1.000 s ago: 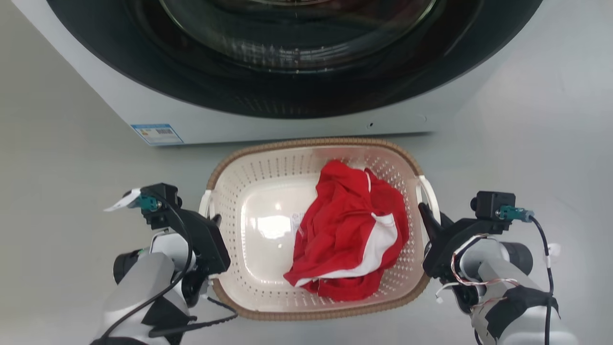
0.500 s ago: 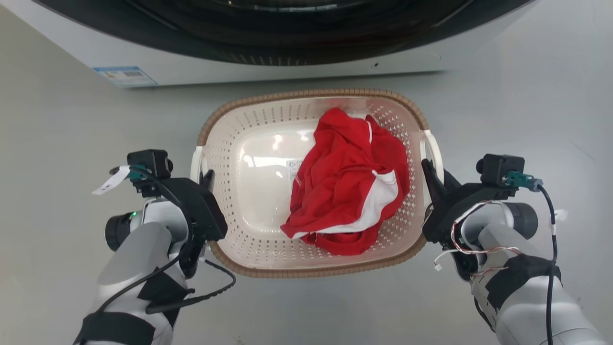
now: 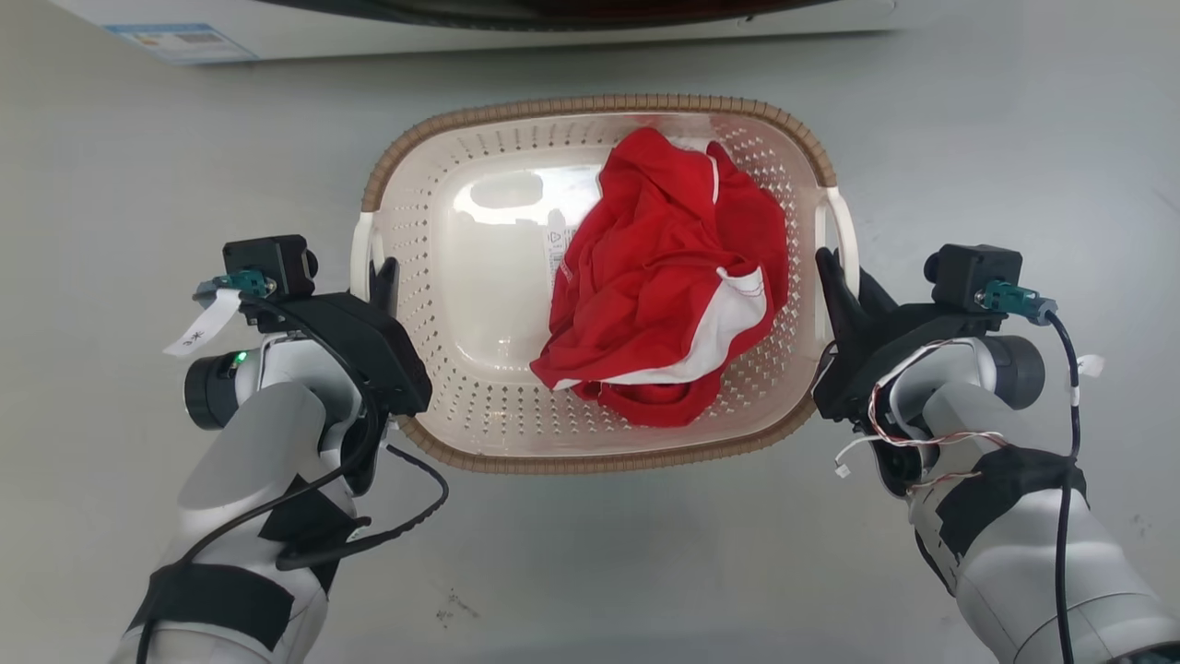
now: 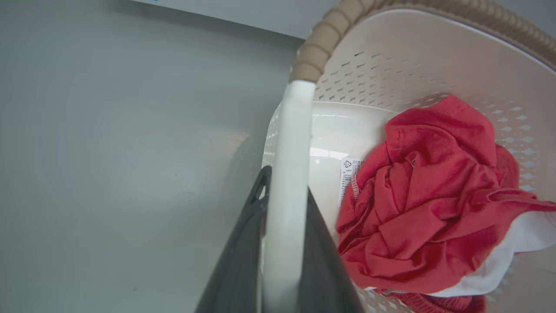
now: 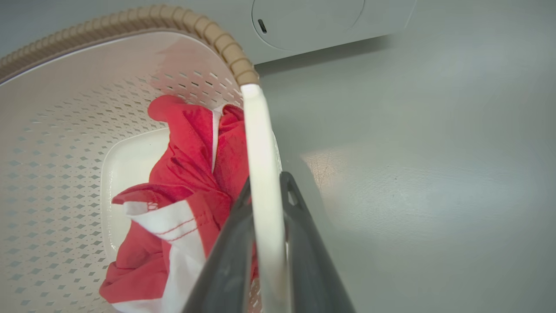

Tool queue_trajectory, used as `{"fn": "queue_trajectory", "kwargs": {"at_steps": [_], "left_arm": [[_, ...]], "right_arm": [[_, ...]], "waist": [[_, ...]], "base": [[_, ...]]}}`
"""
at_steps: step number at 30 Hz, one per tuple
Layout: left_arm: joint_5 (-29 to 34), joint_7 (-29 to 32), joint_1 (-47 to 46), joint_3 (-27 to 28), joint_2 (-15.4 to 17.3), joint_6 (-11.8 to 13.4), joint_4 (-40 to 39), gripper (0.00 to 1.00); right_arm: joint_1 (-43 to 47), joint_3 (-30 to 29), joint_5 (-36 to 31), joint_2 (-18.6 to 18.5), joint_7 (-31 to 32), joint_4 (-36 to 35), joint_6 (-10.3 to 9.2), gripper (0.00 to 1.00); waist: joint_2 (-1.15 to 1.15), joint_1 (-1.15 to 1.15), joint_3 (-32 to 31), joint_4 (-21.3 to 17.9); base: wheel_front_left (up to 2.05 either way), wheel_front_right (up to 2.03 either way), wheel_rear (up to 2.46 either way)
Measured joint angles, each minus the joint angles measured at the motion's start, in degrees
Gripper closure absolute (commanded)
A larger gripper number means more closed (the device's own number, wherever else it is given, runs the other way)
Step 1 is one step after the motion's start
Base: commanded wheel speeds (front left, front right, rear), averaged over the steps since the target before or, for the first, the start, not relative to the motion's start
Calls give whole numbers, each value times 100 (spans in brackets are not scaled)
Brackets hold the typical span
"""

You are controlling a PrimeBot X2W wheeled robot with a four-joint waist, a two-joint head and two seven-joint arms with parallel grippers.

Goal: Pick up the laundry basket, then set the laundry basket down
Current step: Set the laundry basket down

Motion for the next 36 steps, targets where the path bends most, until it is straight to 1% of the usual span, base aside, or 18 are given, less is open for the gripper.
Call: {"fn": "queue_trajectory", "kwargs": {"at_steps": [7,10,14,23,25,27,33,34,35,36], "left_arm": [[13,-229,-127,-2,-2,32,31,100],[43,-282,-192,-15,-12,32,53,100],[43,-299,-243,-24,-25,23,108,100],[42,-305,-331,-29,-37,-30,255,100],[42,-305,-338,-30,-38,-34,271,100],[37,-275,-346,-26,-38,-79,303,100],[32,-249,-357,-27,-40,-87,352,100],[30,-248,-357,-25,-40,-101,364,83],[0,-224,-357,-16,-35,-138,378,52],[-29,-205,-358,-5,-29,-138,390,1]], "right_arm": [[-197,19,-48,-7,-64,30,-2,100],[-266,13,-49,-8,-80,53,-47,100],[-326,16,-48,-8,-108,115,-47,100],[-364,44,-49,-8,-135,193,-32,100],[-380,46,-49,-8,-136,218,3,100],[-418,75,-51,-7,-135,261,9,100],[-437,142,-63,-7,-136,300,37,100],[-437,165,-88,-7,-136,303,42,78],[-437,187,-104,-8,-137,303,44,22],[-437,218,-105,-13,-145,302,59,0]], "waist": [[0,0,331,8],[0,-1,449,12],[0,-1,566,18],[-1,-1,628,25],[-1,-1,632,26],[-1,-1,633,27],[-1,-1,625,22],[-1,-1,621,21],[-1,-1,617,20],[-1,-1,612,19]], "base": [[0,0,0],[0,0,0],[0,0,0],[0,0,0],[0,0,0],[0,0,0],[0,0,0],[0,0,0],[0,0,0],[0,0,0]]}}
